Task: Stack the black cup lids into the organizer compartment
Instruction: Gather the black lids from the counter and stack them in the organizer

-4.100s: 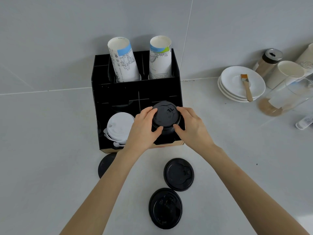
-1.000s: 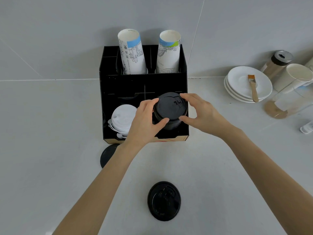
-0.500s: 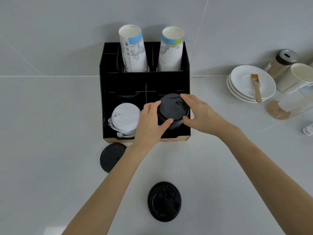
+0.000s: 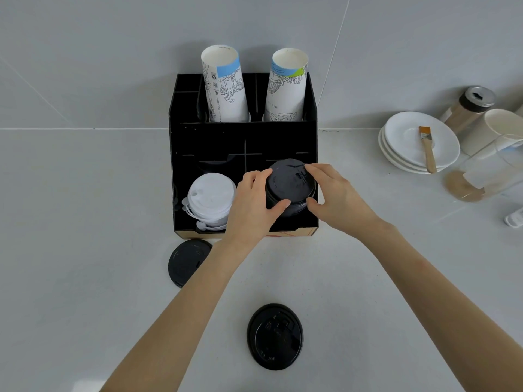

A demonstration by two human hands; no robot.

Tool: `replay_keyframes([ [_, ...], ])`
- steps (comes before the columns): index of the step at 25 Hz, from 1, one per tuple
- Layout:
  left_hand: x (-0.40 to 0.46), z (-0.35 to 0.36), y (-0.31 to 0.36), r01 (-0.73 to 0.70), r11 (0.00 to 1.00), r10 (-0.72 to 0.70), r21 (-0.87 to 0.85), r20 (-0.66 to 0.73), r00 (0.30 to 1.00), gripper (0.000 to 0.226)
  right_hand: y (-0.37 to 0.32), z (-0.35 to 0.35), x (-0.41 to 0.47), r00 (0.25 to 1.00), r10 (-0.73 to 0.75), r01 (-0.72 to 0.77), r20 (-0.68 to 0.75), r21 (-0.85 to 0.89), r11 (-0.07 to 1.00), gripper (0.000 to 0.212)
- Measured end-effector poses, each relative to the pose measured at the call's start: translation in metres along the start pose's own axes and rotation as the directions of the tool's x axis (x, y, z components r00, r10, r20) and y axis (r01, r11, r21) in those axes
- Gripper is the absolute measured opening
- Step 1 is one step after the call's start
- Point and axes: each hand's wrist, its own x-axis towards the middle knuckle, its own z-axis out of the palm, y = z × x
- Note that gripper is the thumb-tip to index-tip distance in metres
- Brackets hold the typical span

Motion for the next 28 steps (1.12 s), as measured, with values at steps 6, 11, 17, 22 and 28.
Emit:
replay_keyframes([
  [6, -0.001, 0.0, -0.001, 0.017, 0.999, -0.017, -0.034, 0.016, 1.0, 0.062, -0.003, 0.003, 0.0, 1.0, 0.006, -0.006, -0.021, -0.003, 1.0, 0.055],
  [11, -0.016, -0.009, -0.006, 0.014, 1.0, -0.013, -0.02, 0.049, 0.999, 0.068, -0.01, 0.005, -0.013, 0.997, 0.021, -0.017, -0.08, 0.055, 0.998, 0.054],
  [17, -0.071, -0.02, -0.028, 0.015, 0.998, -0.008, -0.058, 0.123, 0.992, 0.057, -0.027, 0.019, -0.063, 0.99, -0.056, 0.074, -0.131, 0.141, 0.987, 0.051],
  [22, -0.118, -0.019, -0.044, 0.062, 0.997, -0.055, -0.039, 0.166, 0.985, 0.049, -0.027, 0.048, -0.115, 0.996, -0.087, 0.082, 0.021, 0.177, 0.981, 0.054],
  [28, -0.165, -0.004, -0.053, 0.071, 0.996, -0.086, 0.058, 0.313, 0.946, 0.055, -0.016, 0.076, -0.155, 0.975, -0.056, 0.019, 0.216, 0.166, 0.986, 0.066],
])
